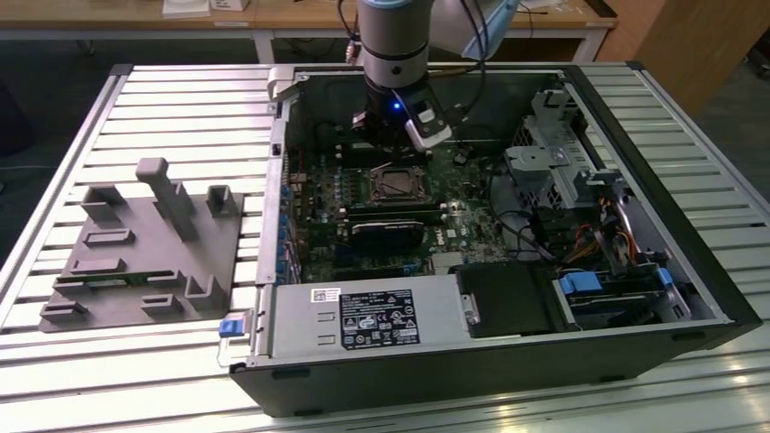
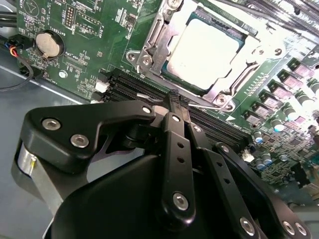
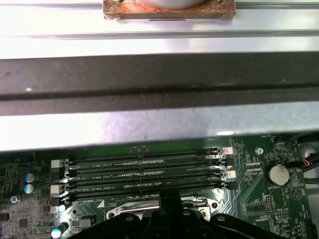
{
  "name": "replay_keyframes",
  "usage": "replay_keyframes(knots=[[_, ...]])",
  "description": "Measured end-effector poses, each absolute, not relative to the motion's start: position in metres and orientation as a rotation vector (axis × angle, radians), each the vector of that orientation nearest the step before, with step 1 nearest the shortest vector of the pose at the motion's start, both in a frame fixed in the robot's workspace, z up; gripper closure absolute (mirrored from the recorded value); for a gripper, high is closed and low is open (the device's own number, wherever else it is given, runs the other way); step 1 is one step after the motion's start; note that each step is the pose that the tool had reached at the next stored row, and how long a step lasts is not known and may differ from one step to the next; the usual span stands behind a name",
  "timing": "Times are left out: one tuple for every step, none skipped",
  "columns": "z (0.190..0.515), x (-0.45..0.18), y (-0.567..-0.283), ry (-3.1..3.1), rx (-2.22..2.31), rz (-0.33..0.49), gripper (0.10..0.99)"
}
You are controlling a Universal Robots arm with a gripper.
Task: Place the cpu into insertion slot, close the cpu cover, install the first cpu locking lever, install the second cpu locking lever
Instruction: 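Install the first cpu locking lever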
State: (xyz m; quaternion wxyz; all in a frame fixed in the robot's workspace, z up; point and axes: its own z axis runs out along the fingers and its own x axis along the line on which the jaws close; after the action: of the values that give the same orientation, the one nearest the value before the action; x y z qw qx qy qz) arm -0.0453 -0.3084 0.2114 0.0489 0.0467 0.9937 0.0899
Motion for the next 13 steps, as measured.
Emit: replay_keyframes(knots=[[0.2110,-0.0453,-0.3078,3.028,0.143,0.273,0.980],[0.2107,-0.0453,-0.3073,3.027,0.143,0.273,0.980],[0.2105,-0.0453,-0.3069,3.027,0.144,0.270,0.980],[0.2104,-0.0453,-0.3067,3.025,0.145,0.263,0.980],[0.2103,-0.0453,-0.3066,3.024,0.148,0.254,0.980],[0.2102,-0.0453,-0.3066,3.022,0.152,0.245,0.980],[0.2101,-0.0454,-0.3066,3.020,0.158,0.237,0.980],[0.2101,-0.0454,-0.3066,3.020,0.162,0.230,0.980],[0.2101,-0.0454,-0.3066,3.020,0.162,0.229,0.980],[0.2101,-0.0454,-0.3066,3.020,0.162,0.228,0.980],[0.2101,-0.0454,-0.3066,3.020,0.162,0.229,0.980],[0.2101,-0.0454,-0.3066,3.020,0.163,0.229,0.980],[0.2101,-0.0454,-0.3066,3.020,0.163,0.229,0.980]])
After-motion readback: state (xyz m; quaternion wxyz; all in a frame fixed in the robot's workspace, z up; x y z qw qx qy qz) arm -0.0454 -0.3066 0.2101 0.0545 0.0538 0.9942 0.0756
